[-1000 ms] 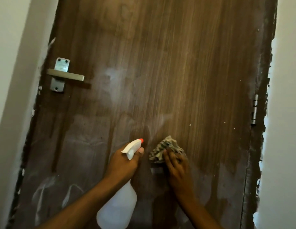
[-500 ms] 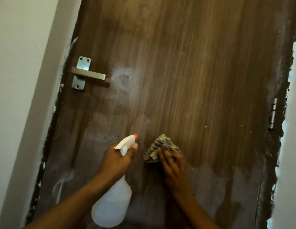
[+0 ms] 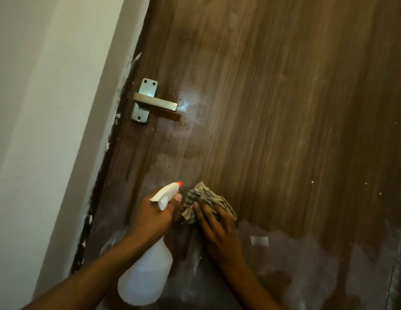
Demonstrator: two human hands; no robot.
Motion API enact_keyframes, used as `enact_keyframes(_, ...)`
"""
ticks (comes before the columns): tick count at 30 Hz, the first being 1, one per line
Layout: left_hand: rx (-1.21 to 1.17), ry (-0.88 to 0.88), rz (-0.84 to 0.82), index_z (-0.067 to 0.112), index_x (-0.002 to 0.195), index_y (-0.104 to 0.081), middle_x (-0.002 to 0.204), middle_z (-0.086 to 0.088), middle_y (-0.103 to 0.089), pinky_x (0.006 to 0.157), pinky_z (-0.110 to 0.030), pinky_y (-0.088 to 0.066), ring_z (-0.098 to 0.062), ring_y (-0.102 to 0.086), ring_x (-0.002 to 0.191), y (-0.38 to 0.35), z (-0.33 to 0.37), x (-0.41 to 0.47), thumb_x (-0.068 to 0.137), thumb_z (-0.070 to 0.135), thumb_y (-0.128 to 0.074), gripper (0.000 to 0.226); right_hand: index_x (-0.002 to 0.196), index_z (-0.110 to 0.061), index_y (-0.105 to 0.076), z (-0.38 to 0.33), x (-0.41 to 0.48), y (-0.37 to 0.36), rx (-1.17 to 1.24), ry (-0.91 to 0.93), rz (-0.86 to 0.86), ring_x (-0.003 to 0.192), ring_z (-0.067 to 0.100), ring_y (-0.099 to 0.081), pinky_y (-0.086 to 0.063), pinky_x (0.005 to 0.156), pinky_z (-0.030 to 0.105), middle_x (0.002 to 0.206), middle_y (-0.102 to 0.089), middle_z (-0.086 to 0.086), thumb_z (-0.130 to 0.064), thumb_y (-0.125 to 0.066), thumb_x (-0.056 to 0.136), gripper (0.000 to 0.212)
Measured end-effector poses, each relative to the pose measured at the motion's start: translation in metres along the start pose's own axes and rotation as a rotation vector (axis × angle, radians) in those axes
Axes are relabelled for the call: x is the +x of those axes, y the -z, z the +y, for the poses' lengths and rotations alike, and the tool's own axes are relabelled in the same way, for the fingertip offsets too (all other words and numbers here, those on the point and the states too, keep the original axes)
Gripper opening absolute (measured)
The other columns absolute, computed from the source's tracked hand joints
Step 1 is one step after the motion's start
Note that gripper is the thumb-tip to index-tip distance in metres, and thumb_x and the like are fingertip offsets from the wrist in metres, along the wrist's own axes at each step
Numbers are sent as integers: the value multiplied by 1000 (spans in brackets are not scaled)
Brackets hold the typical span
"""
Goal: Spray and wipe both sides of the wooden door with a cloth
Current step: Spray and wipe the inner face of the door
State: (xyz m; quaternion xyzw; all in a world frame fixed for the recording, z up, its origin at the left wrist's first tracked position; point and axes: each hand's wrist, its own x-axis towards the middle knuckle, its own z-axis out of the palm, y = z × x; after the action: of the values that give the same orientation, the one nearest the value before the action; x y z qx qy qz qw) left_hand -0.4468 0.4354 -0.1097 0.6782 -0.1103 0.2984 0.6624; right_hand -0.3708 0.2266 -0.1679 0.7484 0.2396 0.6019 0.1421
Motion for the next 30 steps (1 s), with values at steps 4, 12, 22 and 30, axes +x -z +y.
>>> enact_keyframes(4,2,-26,-7,4,113,-64,102,-16,-69,83,-47,-55,-31,-67,93,12,-4,3,78,44,-62,53,141,-14,-54,35,16,14,-17,-168,79,126,35,-47,-40,103,52,149,-47,7,-10,-46,86,56)
enact_keyframes(12,-33,10,60,1,110,-67,94,-17,-70,68,-28,-47,-31,-67,88,37,-3,10,86,23,-66,32,147,-22,-47,-49,110,-20,75,-121,20,128,32,-50,-36,104,47,149,-49,0,-29,-54,90,58)
enact_keyframes(22,-19,174,111,-2,123,-57,118,-22,-62,96,-46,-47,-37,-60,108,82,-17,19,91,25,-60,42,147,-22,-47,-60,145,-17,84,-237,107,121,32,-49,-40,100,46,149,-49,2,-24,-49,88,59)
enact_keyframes(30,183,129,172,9,126,-56,120,-15,-63,95,-46,-50,-33,-61,104,134,-20,9,83,48,-54,58,145,-26,-50,-124,117,-44,178,108,48,116,28,-52,-44,95,42,145,-54,-2,-25,-56,88,57)
